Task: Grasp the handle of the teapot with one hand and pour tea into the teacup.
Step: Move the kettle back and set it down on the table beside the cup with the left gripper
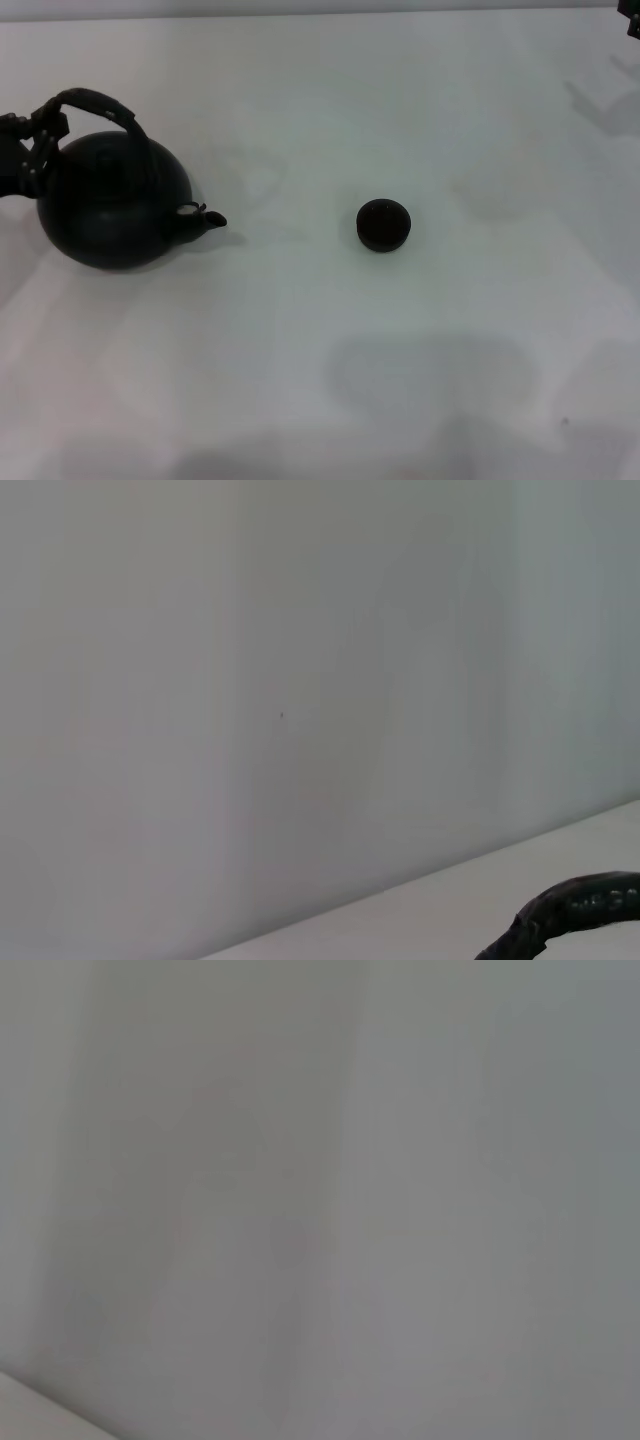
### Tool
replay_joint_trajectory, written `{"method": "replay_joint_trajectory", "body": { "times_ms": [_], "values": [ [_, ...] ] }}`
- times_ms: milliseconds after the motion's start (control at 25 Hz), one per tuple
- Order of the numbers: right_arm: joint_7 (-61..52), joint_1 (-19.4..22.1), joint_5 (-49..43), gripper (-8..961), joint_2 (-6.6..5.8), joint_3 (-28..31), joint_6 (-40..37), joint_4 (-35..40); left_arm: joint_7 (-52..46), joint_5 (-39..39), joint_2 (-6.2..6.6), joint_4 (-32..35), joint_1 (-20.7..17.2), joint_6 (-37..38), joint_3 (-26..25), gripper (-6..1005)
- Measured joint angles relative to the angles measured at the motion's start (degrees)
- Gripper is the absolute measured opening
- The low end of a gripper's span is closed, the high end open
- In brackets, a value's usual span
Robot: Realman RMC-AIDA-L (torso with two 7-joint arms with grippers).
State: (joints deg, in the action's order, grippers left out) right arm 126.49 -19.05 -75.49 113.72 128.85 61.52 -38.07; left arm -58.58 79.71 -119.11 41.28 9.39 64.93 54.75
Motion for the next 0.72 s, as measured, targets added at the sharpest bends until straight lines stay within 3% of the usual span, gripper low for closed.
{"method": "replay_joint_trajectory", "body": {
  "times_ms": [480,720],
  "values": [
    [0.09,-0.45,0.0,845,-0.17,-0.02,-0.6,0.11,0.68,-0.98,0.05,-2.21,-0.12,0.47,0.0,104],
    [0.16,-0.46,0.0,845,-0.17,0.0,-0.71,0.2,0.79,-0.97,0.02,-2.25,-0.03,0.54,0.0,161]
  ]
}}
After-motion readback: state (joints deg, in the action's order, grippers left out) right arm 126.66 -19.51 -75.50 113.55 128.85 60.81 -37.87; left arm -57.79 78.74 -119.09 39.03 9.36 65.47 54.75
